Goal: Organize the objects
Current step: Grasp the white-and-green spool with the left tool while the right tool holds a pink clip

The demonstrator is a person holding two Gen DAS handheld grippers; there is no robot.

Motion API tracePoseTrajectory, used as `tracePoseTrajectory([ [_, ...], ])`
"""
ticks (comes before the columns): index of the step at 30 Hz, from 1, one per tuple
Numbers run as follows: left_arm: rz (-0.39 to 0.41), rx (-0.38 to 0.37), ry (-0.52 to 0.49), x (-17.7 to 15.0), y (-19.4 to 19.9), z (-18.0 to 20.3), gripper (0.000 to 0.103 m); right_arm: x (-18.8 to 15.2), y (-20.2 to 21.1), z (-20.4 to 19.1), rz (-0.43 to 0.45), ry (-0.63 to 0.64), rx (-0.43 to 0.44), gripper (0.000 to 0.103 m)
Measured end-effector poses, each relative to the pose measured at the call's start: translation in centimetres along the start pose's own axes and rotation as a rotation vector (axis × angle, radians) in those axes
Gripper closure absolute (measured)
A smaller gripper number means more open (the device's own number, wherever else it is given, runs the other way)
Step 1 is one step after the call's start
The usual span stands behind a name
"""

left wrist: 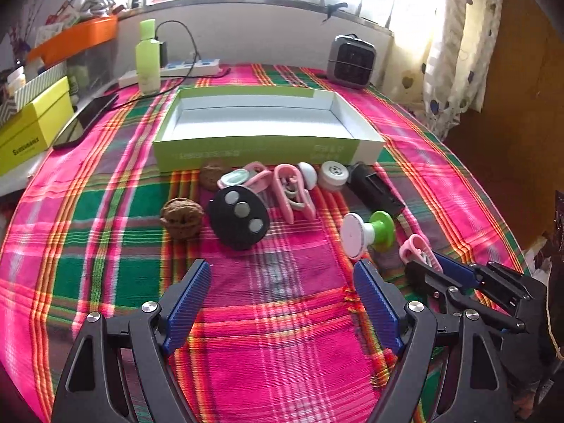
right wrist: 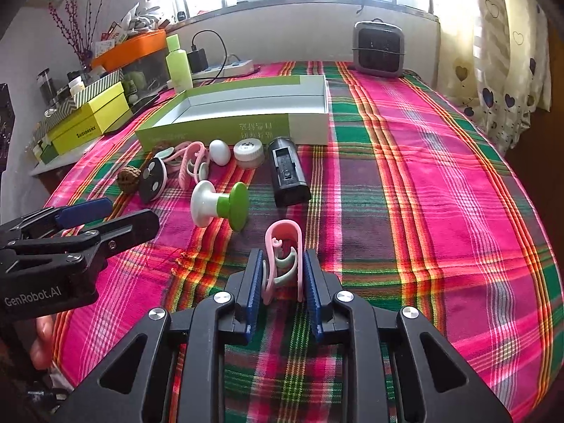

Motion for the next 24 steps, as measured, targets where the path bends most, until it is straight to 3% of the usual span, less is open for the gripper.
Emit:
tracePoseTrajectory([
  [6, 0.014, -0.040, -0.025, 0.9, 0.0, 1.5, 0.020, 0.0, 0.2, 0.9, 0.007, -0.018, -0.004, 0.079],
  [13, -0.040, -0.053, -0.038, 1.1, -1.9, 3.0, 0.025, -0.1, 0.4, 2.1, 0.012, -0.037, -0.009, 0.079],
  [21, -0.027, -0.056, -0.057, 1.4, -2.6, 4.2, 0.026, -0.1, 0.5, 2.8, 0.015, -0.044, -0.007, 0.079],
  [24, -0.028, -0.027, -0.057, 1.6, -3.1, 4.3, 0.026, -0.1, 0.5, 3.0, 0.014, -0.043, -0.007, 0.079],
])
Point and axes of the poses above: each gripper's, at about its wrist camera, not at the fingertips, and y roughly against the way its jaws point, z to its right, x to its top, the point moved 2 cm from there along -y, roughly the way its jaws point, and after that the axes turned 3 degrees about z, right-handed, at the moved point
